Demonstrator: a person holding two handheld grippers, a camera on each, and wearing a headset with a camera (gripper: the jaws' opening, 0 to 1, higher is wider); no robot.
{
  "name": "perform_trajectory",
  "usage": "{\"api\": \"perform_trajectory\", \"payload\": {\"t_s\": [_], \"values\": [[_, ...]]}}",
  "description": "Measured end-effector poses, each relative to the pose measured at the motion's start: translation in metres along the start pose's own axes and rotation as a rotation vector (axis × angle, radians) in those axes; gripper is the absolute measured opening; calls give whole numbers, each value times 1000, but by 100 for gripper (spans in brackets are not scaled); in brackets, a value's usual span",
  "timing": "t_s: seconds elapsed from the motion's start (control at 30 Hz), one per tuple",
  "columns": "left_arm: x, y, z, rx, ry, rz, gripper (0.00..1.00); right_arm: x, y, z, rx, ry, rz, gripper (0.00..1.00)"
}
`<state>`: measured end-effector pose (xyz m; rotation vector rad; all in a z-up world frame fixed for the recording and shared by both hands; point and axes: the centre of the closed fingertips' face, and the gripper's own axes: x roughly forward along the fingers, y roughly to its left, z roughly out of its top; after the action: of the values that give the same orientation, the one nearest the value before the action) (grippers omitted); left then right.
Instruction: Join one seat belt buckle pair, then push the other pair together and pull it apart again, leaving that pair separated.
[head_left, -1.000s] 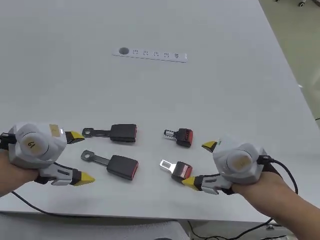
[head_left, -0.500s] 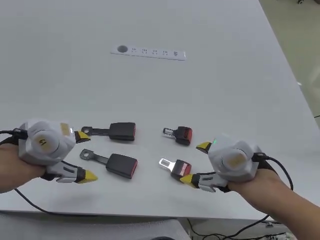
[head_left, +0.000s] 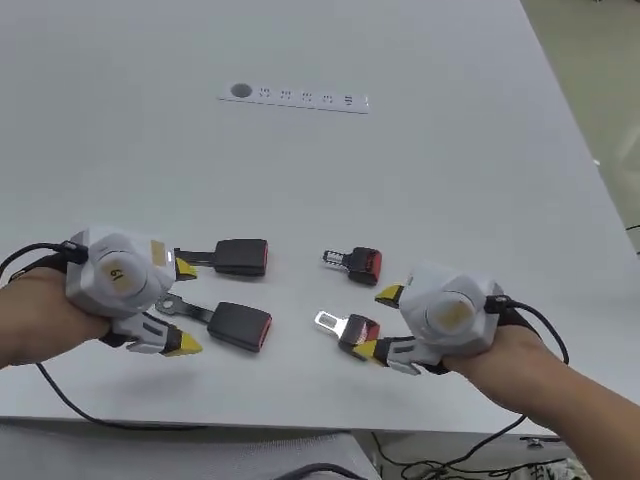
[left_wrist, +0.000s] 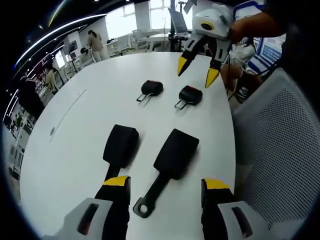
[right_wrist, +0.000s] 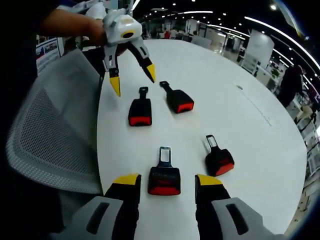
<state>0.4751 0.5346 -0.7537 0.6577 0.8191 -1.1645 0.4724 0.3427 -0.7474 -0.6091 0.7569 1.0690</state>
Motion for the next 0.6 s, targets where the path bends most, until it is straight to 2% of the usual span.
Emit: {"api": "perform_trajectory", "payload": {"t_s": [0.13,0.23,0.43,0.6], "values": [[8,3,2,33,6,0,55,5,0,-1,-14,5,6,40],[15,4,-2,57,27,-11,54,9,1,-2,-14,7,18,36],[24,2,-3,109,53,-40,51,16,2,-5,-38,34,38,38],[29,0,-3,120,68,-50,50,21,2,-8,-31,50,55,36]]}}
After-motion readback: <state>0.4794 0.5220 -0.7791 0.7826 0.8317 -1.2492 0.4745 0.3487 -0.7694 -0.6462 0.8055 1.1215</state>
